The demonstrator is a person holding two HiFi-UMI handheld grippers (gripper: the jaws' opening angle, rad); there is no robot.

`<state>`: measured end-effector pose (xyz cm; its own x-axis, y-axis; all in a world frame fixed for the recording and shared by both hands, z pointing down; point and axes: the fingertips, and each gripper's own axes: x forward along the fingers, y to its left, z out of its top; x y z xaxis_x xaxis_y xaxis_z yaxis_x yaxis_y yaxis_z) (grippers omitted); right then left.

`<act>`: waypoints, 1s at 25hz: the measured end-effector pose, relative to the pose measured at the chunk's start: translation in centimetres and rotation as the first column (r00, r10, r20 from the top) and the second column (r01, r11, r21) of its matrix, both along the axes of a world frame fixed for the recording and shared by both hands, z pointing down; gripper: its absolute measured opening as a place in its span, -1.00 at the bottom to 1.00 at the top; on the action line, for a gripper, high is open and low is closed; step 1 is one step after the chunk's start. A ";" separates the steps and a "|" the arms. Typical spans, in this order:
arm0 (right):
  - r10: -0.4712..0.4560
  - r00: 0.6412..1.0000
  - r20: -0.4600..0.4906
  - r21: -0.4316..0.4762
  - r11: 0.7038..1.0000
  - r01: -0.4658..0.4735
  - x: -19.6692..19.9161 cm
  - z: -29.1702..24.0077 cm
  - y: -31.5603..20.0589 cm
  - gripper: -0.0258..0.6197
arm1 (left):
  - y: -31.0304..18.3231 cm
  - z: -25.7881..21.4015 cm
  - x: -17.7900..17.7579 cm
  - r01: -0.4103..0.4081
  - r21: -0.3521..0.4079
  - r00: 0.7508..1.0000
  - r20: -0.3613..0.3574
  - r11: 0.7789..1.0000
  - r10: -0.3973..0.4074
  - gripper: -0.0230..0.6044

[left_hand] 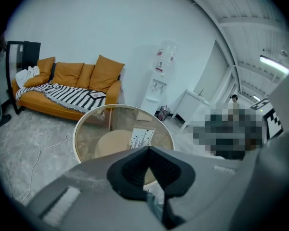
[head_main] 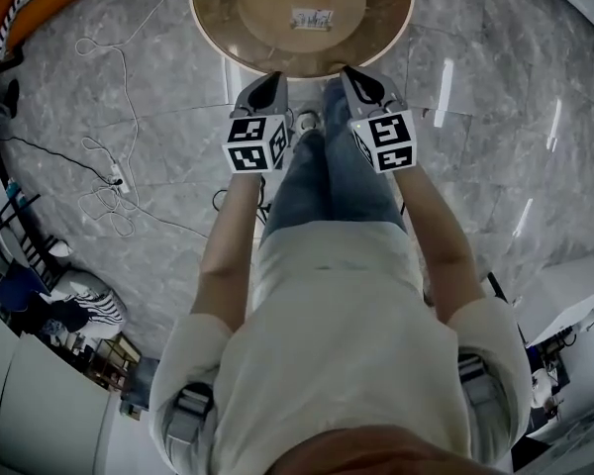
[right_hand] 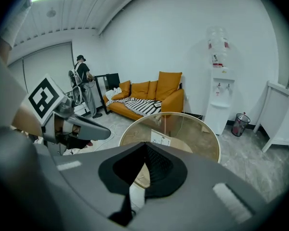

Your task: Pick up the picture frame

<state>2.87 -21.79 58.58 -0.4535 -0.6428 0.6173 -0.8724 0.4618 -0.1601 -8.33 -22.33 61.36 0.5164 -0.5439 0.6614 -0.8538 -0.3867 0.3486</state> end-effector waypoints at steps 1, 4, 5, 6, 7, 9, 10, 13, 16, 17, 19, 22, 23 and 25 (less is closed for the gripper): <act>-0.004 1.000 -0.001 -0.007 1.000 0.004 0.1 0.8 -0.5 -0.92 | -0.4 0.9 0.1 -0.002 -0.012 1.000 0.008 1.000 0.002 -0.92; -0.016 1.000 0.002 -0.034 0.999 0.016 0.2 3.3 -1.8 -0.92 | -1.2 3.5 0.5 -0.015 -0.043 1.000 0.024 0.999 0.016 -0.92; -0.022 1.000 0.004 -0.042 0.999 0.022 0.2 4.1 -2.2 -0.92 | -1.5 4.4 0.6 -0.020 -0.051 0.999 0.031 0.998 0.022 -0.92; -0.029 1.000 0.005 -0.052 0.998 0.029 0.2 4.9 -2.5 -0.87 | -1.8 5.2 0.7 -0.025 -0.058 0.999 0.039 0.998 0.028 -0.92; -0.036 0.999 0.005 -0.064 0.997 0.036 0.2 5.8 -2.9 -0.84 | -2.1 6.1 0.9 -0.030 -0.065 0.998 0.047 0.997 0.033 -0.92; -0.046 0.999 0.002 -0.090 0.995 0.046 0.2 7.6 -3.4 -0.78 | -2.8 7.9 1.0 -0.035 -0.075 0.997 0.063 0.997 0.040 -0.86; -0.050 0.999 -0.002 -0.105 0.993 0.049 0.3 8.5 -3.6 -0.74 | -3.1 8.7 1.1 -0.039 -0.079 0.997 0.069 0.996 0.045 -0.83; -0.058 0.998 -0.016 -0.139 0.989 0.055 0.6 11.1 -4.1 -0.60 | -4.0 11.0 1.7 -0.073 -0.086 0.993 0.084 0.994 0.081 -0.63; -0.057 0.998 -0.032 -0.159 0.986 0.051 0.8 13.5 -5.0 -0.51 | -4.9 13.0 2.5 -0.127 -0.078 0.985 0.106 0.989 0.135 -0.55; -0.054 0.998 -0.032 -0.164 0.985 0.048 0.7 14.1 -5.4 -0.47 | -5.3 13.7 2.7 -0.142 -0.074 0.982 0.116 0.987 0.149 -0.49; -0.048 0.998 -0.034 -0.174 0.984 0.041 0.6 15.5 -6.3 -0.39 | -6.1 15.1 3.0 -0.157 -0.070 0.978 0.125 0.985 0.165 -0.40; -0.045 0.998 -0.038 -0.179 0.983 0.037 0.5 17.4 -7.4 -0.36 | -7.4 16.7 3.6 -0.164 -0.069 0.978 0.120 0.984 0.171 -0.33; -0.045 0.998 -0.037 -0.179 0.983 0.037 0.5 18.0 -7.8 -0.32 | -7.8 17.2 3.7 -0.170 -0.067 0.976 0.125 0.983 0.177 -0.33; -0.053 0.998 -0.037 -0.185 0.982 0.045 0.5 19.1 -8.3 -0.27 | -8.3 18.3 4.0 -0.191 -0.064 0.970 0.143 0.979 0.198 -0.33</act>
